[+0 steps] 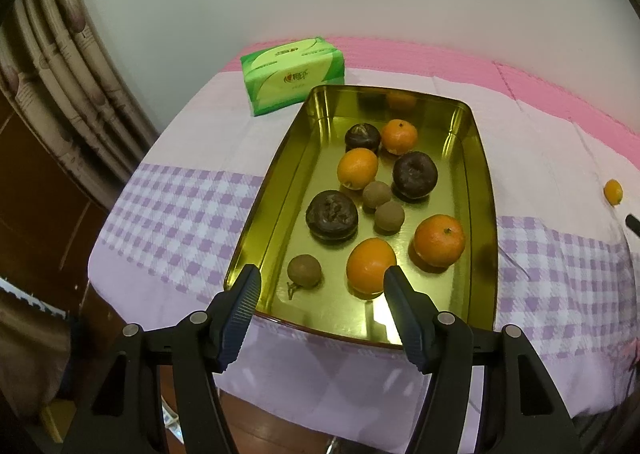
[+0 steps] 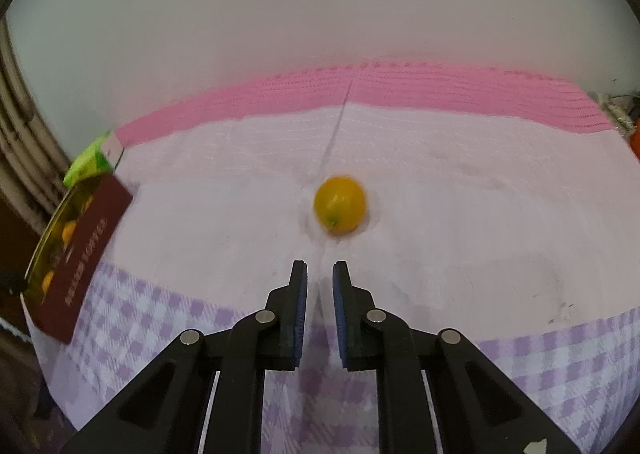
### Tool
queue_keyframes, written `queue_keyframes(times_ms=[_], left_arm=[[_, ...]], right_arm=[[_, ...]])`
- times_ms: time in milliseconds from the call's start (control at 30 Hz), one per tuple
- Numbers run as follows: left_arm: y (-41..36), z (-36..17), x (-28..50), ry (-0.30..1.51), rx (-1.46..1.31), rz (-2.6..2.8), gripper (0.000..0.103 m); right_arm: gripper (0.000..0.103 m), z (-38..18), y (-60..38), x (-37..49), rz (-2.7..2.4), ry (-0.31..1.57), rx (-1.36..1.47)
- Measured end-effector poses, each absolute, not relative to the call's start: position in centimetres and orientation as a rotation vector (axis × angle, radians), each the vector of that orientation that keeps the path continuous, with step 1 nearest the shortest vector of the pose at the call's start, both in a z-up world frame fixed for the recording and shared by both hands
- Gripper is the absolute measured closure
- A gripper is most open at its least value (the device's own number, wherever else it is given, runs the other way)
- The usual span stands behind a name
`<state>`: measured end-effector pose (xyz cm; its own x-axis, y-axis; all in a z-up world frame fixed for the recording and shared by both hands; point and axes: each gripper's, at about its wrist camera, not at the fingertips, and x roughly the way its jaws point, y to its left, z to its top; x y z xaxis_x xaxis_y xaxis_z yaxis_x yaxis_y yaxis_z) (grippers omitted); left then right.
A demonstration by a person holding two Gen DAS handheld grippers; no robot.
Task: Organize fruits
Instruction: 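Withdraw the open left gripper from the tray while the right gripper lifts the lemon, then carry the lemon with the right gripper and lower it into the tray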
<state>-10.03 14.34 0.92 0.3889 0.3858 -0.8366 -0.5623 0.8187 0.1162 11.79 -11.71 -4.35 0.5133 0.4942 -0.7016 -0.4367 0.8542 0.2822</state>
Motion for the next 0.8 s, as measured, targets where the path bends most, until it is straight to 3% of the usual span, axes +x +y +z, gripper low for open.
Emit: queue_keyframes(times_ms=[133, 367, 400, 433, 800], left_arm=[[14.3, 0.7, -10.0, 1.013, -0.213, 0.603, 0.036], [14.3, 0.1, -9.7, 1.028, -0.205, 0.608, 0.035], [14.4, 0.1, -9.8, 1.028, -0.209, 0.611, 0.035], [14.6, 0.2, -9.8, 1.025, -0.214, 0.614, 0.035], [17.6, 1.1, -11.3, 0.983, -0.3, 0.673, 0.035]], right_arm=[[0.039, -3.9, -11.0, 13.7, 0.549, 0.869, 0.055], [0.042, -4.9, -7.6, 17.9, 0.514, 0.91, -0.022], [0.065, -5.5, -7.3, 18.4, 0.512, 0.942, -0.024], [0.069, -6.2, -7.0, 18.9, 0.509, 0.98, -0.026], [0.07, 3.0, -2.2, 7.7, 0.907, 0.814, 0.018]])
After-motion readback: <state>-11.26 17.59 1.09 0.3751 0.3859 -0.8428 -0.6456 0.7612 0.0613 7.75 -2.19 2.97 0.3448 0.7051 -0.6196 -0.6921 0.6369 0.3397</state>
